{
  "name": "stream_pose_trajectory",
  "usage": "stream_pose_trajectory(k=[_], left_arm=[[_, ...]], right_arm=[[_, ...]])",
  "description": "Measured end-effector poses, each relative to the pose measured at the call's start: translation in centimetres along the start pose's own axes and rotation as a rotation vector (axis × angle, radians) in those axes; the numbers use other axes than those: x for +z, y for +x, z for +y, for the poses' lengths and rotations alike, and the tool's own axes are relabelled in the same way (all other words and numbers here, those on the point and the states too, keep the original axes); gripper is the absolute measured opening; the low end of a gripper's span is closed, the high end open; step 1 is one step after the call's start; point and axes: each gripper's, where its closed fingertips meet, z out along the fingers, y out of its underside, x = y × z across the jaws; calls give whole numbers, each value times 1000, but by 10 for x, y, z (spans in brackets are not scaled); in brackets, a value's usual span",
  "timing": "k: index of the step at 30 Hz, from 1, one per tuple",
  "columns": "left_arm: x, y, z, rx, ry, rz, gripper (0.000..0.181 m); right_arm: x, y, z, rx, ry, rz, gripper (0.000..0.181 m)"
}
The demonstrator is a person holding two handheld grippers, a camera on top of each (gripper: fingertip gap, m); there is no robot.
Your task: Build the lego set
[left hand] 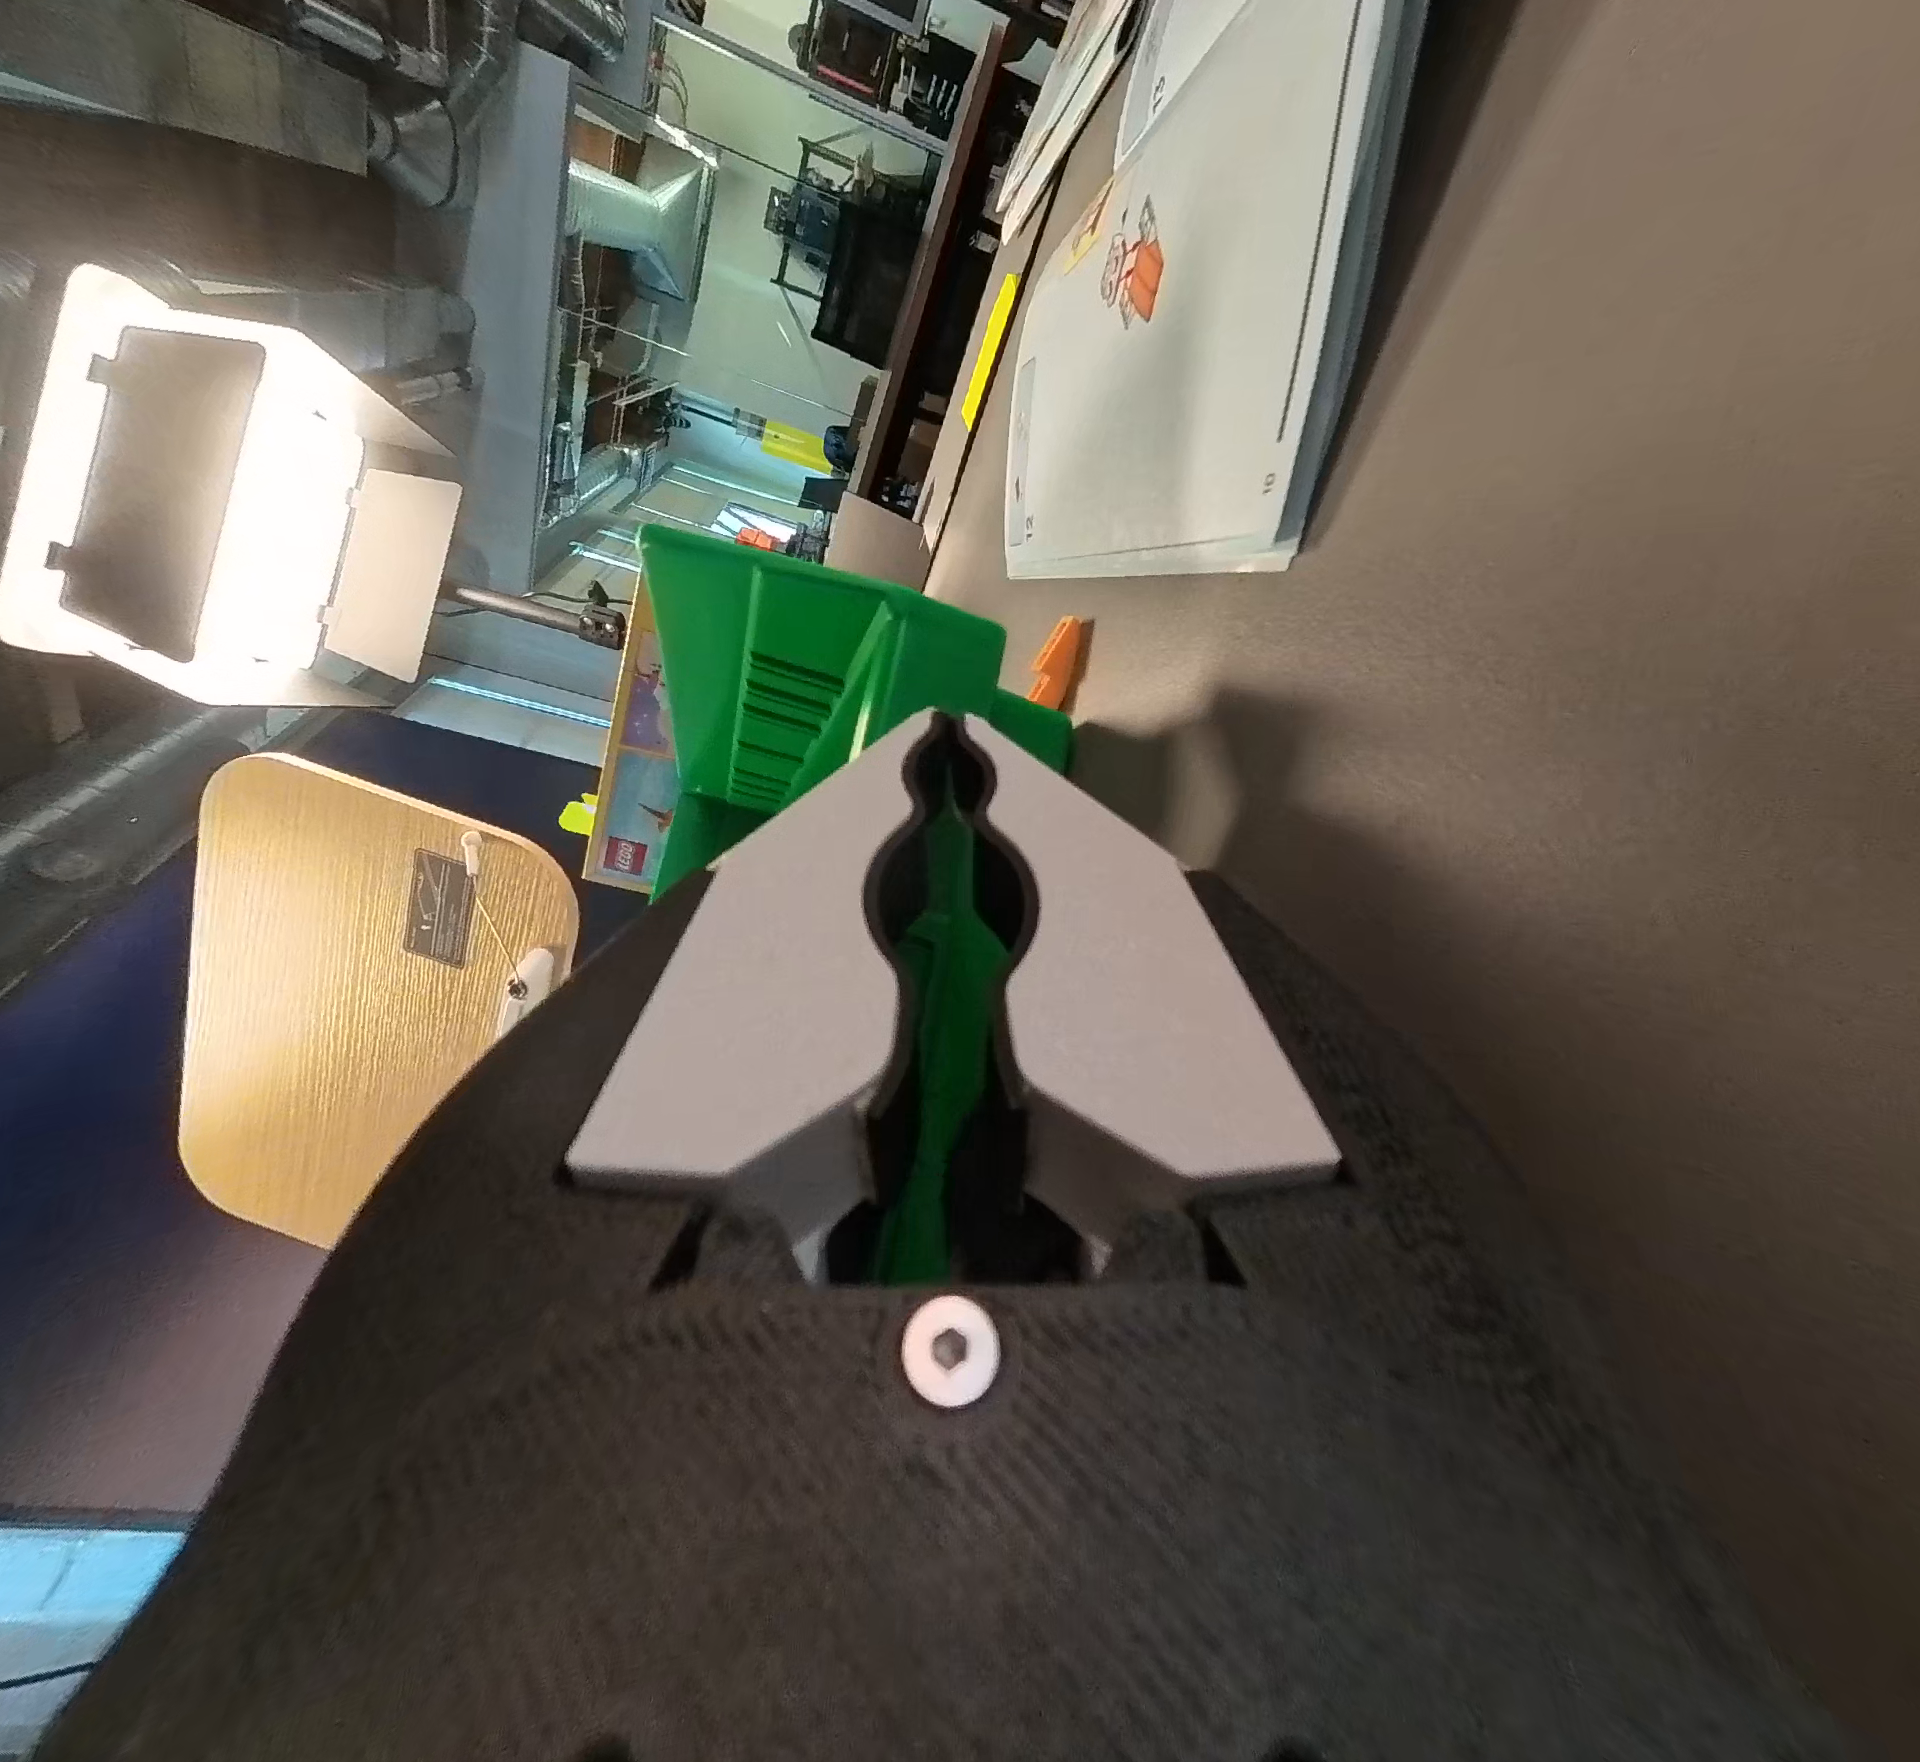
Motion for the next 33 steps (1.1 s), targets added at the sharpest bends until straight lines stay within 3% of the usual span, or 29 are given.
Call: stream_pose_trajectory(k=[4,11,19,23,27,33], left_arm=[[-1,-1,-3,4,27,-8,0],[-4,9,-12,-4,99,69,0],[-19,8,-29,12,242,47,0],[-20,8,-30,12,251,47,0],[-21,8,-31,12,256,48,0],[-21,9,-31,12,258,60,0]], right_arm=[[-67,-7,-16,66,-14,72,6],[-218,-30,-44,247,-76,175,6],[-383,-57,-94,268,-78,240,6],[-468,-62,-126,183,-51,319,6],[-556,-67,-172,160,109,368,6],[-705,-71,-264,135,509,420,7]])
